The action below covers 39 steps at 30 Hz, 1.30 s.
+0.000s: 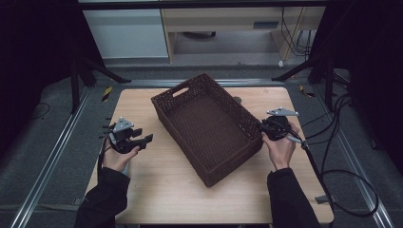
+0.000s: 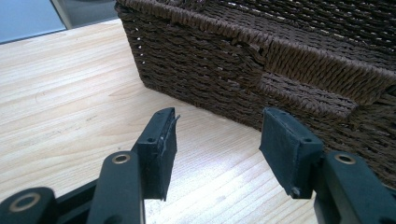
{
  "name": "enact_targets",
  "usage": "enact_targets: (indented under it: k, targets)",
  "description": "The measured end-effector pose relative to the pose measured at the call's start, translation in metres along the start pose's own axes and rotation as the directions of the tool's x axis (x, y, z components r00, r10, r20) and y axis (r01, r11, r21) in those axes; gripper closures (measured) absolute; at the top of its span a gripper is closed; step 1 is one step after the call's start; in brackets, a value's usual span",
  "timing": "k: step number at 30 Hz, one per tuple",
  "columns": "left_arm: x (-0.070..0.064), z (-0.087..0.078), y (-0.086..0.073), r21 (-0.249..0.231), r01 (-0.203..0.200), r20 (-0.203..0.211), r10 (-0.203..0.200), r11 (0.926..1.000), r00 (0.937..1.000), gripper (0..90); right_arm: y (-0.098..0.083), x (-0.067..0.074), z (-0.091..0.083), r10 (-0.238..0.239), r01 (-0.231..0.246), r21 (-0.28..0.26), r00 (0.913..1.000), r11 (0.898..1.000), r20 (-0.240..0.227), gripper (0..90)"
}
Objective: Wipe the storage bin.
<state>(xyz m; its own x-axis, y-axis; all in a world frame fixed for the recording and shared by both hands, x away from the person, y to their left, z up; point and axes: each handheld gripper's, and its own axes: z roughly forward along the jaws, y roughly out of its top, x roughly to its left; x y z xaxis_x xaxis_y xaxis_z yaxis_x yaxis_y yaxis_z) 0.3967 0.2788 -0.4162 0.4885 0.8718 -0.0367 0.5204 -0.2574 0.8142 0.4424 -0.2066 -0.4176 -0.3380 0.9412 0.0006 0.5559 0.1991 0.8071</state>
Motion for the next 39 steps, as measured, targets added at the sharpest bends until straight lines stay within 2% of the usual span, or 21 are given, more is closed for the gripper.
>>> enact_targets:
  k: [5,7,10,15,20,25,32,39]
  targets:
    - [0.0,-0.004,0.001,-0.014,0.008,0.003,-0.008,0.9999,1.0,45.0,0.0,0.003,-0.015,0.023,-0.024,-0.033,0.9996,0.999,-0.016,54.9]
    - [0.001,-0.007,0.001,-0.016,0.006,0.002,-0.006,0.9999,1.0,44.9,-0.002,0.008,-0.023,0.012,-0.012,-0.05,0.9999,0.999,-0.001,50.7]
    - [0.002,-0.009,0.001,-0.024,0.011,0.001,-0.011,0.9997,0.9999,44.9,-0.004,0.014,-0.033,0.015,-0.016,-0.061,0.9998,0.998,-0.011,45.3]
    - [0.001,-0.011,0.002,-0.03,0.009,0.002,-0.009,0.9995,1.0,44.8,-0.01,0.024,-0.043,-0.002,0.001,-0.063,0.9999,0.998,-0.016,42.8]
    - [-0.001,-0.01,0.001,-0.022,0.004,0.002,-0.004,0.9997,1.0,44.7,-0.019,0.023,-0.045,0.041,-0.042,-0.04,0.9989,0.998,-0.02,40.8]
    - [-0.001,-0.009,0.001,-0.017,-0.002,-0.004,0.002,0.9998,1.0,44.6,-0.022,0.026,-0.039,0.049,-0.049,-0.032,0.9986,0.998,-0.02,40.1]
    - [-0.001,-0.007,0.001,-0.013,-0.004,-0.004,0.004,0.9999,1.0,44.6,-0.019,0.021,-0.035,0.049,-0.049,-0.035,0.9988,0.998,0.001,44.7]
    - [-0.002,-0.002,0.003,-0.007,-0.012,-0.004,0.012,0.9999,0.9999,44.6,-0.014,0.013,-0.025,0.052,-0.052,-0.03,0.9985,0.998,0.017,42.9]
